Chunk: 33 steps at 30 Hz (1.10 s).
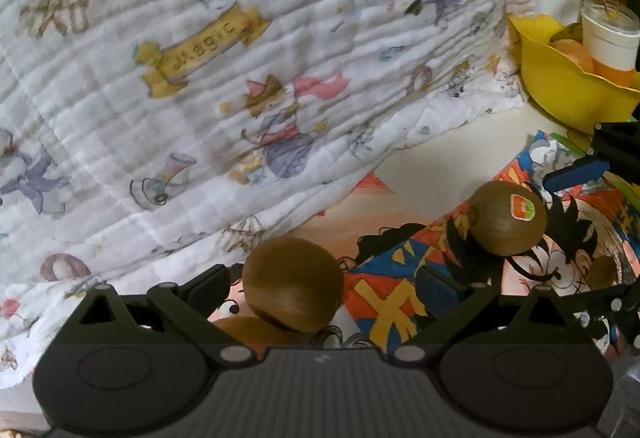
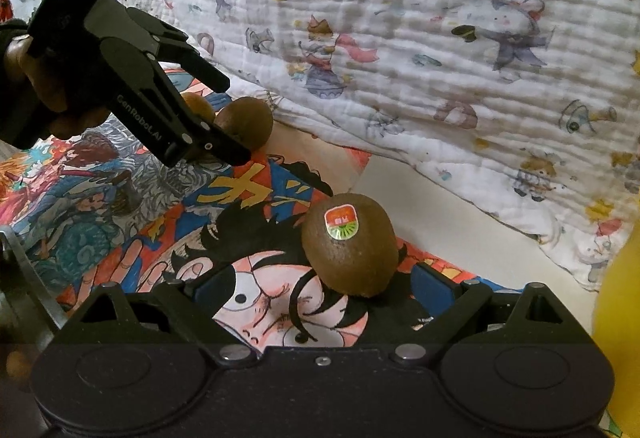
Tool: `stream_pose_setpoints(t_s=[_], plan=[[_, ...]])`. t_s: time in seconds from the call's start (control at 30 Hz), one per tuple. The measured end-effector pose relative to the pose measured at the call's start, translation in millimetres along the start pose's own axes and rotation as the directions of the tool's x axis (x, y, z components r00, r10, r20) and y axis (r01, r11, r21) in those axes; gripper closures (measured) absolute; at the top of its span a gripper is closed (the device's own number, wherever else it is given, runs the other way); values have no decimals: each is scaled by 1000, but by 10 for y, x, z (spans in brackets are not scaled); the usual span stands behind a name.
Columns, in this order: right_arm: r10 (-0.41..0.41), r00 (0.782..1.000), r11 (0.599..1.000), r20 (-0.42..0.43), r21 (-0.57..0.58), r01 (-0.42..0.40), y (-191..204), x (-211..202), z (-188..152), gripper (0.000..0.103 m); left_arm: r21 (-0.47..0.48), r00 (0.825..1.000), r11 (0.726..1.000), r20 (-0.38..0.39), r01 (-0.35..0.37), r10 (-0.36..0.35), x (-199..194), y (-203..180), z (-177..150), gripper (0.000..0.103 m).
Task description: Organize fruits
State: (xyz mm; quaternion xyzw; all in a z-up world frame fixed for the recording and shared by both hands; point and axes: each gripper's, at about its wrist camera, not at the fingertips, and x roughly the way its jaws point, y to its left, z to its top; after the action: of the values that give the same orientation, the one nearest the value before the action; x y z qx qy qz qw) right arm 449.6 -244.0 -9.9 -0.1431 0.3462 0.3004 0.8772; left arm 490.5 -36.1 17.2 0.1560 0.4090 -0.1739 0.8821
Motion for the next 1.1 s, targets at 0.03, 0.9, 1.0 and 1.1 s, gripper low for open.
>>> stream_pose_setpoints(t_s=[0.03, 0.9, 1.0, 1.1], plan=[[0, 1000, 1000, -1, 1, 0, -2, 16, 9, 8, -2, 1000, 1000, -1, 0, 0, 12, 11, -6, 2], [11, 1000, 1000, -8, 9, -11, -23, 93, 84, 8, -10, 1000, 1000, 13, 25, -25, 63, 75, -28, 2], [17, 1000, 999, -4, 37, -17, -64, -40, 14, 8, 10, 998, 998, 38, 57, -57, 35, -4, 6, 2], [14, 1000, 998, -9, 57, -13, -95, -194, -95, 8, 43, 994, 996, 75, 81, -84, 8, -128, 36, 1]])
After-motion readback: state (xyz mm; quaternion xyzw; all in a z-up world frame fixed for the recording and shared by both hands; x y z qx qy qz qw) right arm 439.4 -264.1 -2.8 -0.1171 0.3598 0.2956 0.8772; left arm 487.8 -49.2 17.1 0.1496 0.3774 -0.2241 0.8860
